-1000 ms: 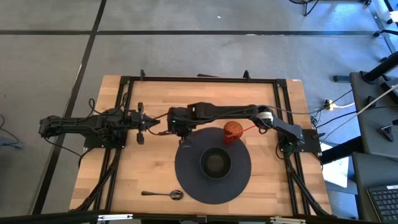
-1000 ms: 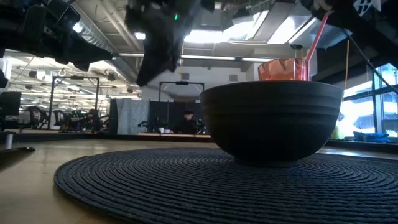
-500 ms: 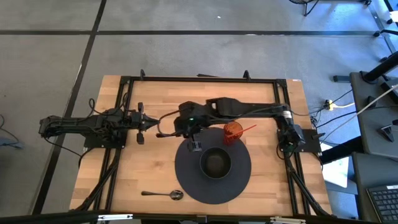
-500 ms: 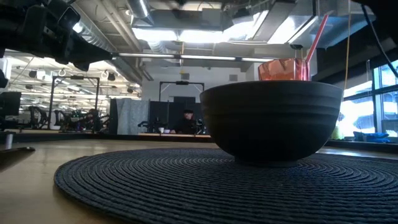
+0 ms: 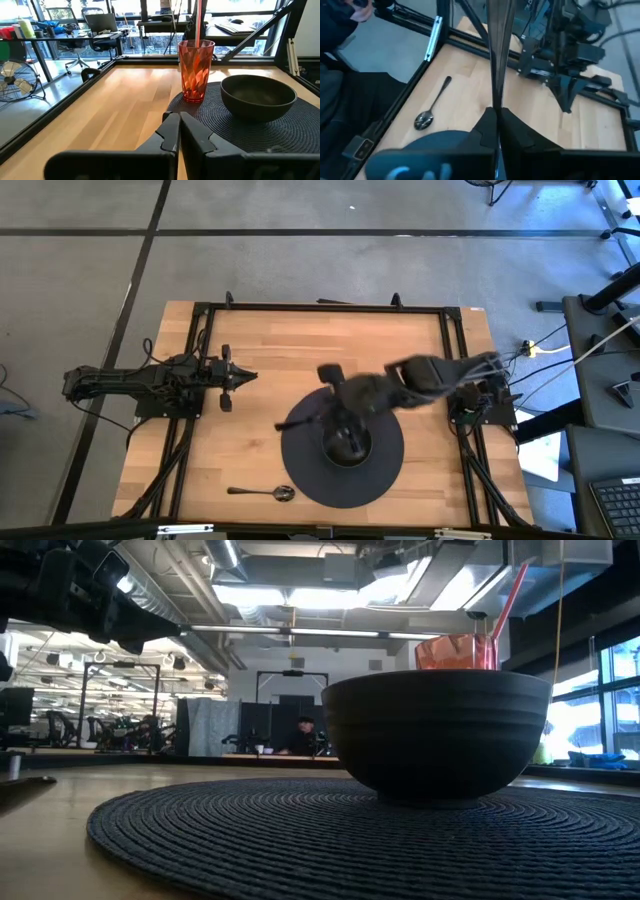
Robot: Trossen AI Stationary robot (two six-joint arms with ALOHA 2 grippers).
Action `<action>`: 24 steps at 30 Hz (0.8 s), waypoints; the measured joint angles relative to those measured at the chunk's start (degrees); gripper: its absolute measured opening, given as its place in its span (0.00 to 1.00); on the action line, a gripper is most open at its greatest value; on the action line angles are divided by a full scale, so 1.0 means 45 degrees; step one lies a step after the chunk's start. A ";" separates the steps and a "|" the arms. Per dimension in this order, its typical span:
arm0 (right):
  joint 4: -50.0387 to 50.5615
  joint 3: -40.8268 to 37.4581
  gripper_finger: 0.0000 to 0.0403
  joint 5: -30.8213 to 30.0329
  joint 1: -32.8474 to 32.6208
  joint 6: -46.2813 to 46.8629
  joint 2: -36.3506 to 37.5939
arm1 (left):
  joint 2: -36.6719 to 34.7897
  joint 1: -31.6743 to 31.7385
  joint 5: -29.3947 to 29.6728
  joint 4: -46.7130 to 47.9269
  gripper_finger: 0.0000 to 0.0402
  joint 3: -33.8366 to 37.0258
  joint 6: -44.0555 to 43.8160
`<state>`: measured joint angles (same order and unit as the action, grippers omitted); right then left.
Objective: Pick & Place Utensil
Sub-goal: Put the black fork into the black bowl
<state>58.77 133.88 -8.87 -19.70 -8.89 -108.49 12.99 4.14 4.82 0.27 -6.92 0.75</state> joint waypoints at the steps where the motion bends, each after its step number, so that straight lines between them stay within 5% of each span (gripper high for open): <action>1: 0.0077 0.0000 0.01 -0.0346 -0.0361 -0.0006 0.0035 | 0.0001 -0.0004 0.0004 0.0000 0.02 0.0000 0.0005; 7: -0.0198 -0.0010 0.01 -0.2692 -0.1836 0.0119 0.0132 | 0.0005 -0.0005 0.0004 0.0000 0.02 0.0000 0.0000; 16: -0.0640 -0.0026 0.01 -0.2666 -0.1707 -0.0343 0.0553 | 0.0005 -0.0002 0.0002 -0.0003 0.01 0.0000 -0.0215; 24: -0.0722 -0.0771 0.01 -0.3593 -0.1519 -0.0425 0.2722 | 0.0005 0.0000 0.0002 0.0000 0.02 0.0000 0.0087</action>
<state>55.52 130.41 -25.04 -26.53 -10.80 -96.24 13.02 4.14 4.83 0.27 -6.92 1.15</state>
